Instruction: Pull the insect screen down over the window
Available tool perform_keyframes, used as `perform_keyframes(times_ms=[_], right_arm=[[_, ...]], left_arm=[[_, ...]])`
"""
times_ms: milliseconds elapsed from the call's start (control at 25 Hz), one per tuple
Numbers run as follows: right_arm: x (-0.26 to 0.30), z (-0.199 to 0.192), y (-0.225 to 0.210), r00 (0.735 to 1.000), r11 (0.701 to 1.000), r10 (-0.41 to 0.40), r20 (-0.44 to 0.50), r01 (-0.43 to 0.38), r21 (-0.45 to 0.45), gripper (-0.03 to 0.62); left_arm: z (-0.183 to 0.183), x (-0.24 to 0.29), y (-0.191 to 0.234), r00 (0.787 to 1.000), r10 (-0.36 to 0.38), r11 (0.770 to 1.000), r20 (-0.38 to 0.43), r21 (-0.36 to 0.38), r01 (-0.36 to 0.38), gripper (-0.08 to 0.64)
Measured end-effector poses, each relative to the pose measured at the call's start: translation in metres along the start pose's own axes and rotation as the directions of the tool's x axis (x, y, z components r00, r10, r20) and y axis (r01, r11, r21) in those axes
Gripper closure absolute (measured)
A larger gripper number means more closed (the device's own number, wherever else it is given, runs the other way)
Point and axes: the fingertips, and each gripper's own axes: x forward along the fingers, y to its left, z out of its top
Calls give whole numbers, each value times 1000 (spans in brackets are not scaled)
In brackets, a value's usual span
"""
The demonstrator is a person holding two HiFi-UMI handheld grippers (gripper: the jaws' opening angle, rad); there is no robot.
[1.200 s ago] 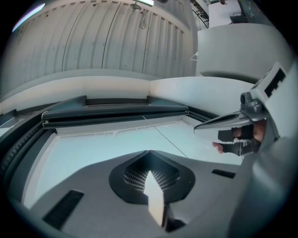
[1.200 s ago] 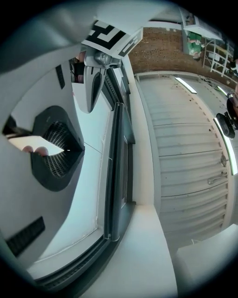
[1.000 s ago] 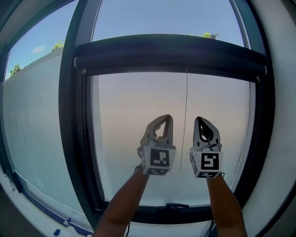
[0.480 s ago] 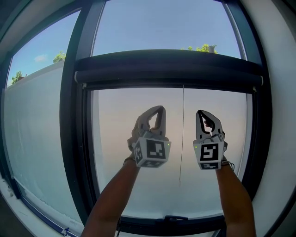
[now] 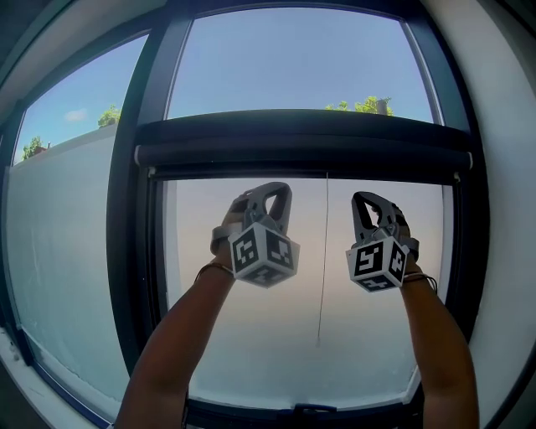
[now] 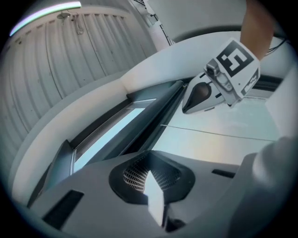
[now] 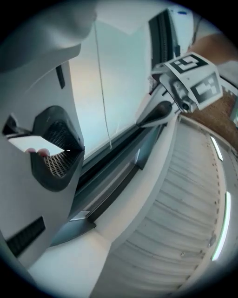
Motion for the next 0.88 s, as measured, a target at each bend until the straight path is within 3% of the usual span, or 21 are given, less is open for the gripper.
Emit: perform_keyframes(times_ms=[120, 240, 360, 480, 640, 760, 880], right_arm=[[7, -4, -1, 999, 988, 28, -42, -34, -148, 589], [8, -6, -10, 998, 980, 20, -68, -33, -197, 589], [12, 2, -23, 999, 969, 8, -53, -21, -245, 589], [12, 7, -23, 998, 953, 9, -60, -27, -302, 586], [18, 7, -21, 994, 940, 28, -105, -62, -336, 498], [24, 4, -20, 989, 910, 36, -146, -93, -405, 460], [30, -3, -18, 981, 861, 28, -189, -120, -495, 448]], left_arm=[[-2, 7, 4, 998, -33, 994, -46, 100, 37, 566], [-3, 6, 7, 996, -50, 982, -76, 181, 63, 566], [-5, 10, 18, 993, -21, 959, -114, 278, 53, 566], [-5, 13, 26, 990, 12, 944, -140, 329, 35, 564], [-11, 20, 25, 980, 19, 916, -197, 396, 62, 457], [-21, 26, 25, 966, 25, 897, -257, 433, 92, 419], [-34, 32, 24, 946, 37, 884, -322, 453, 120, 400]])
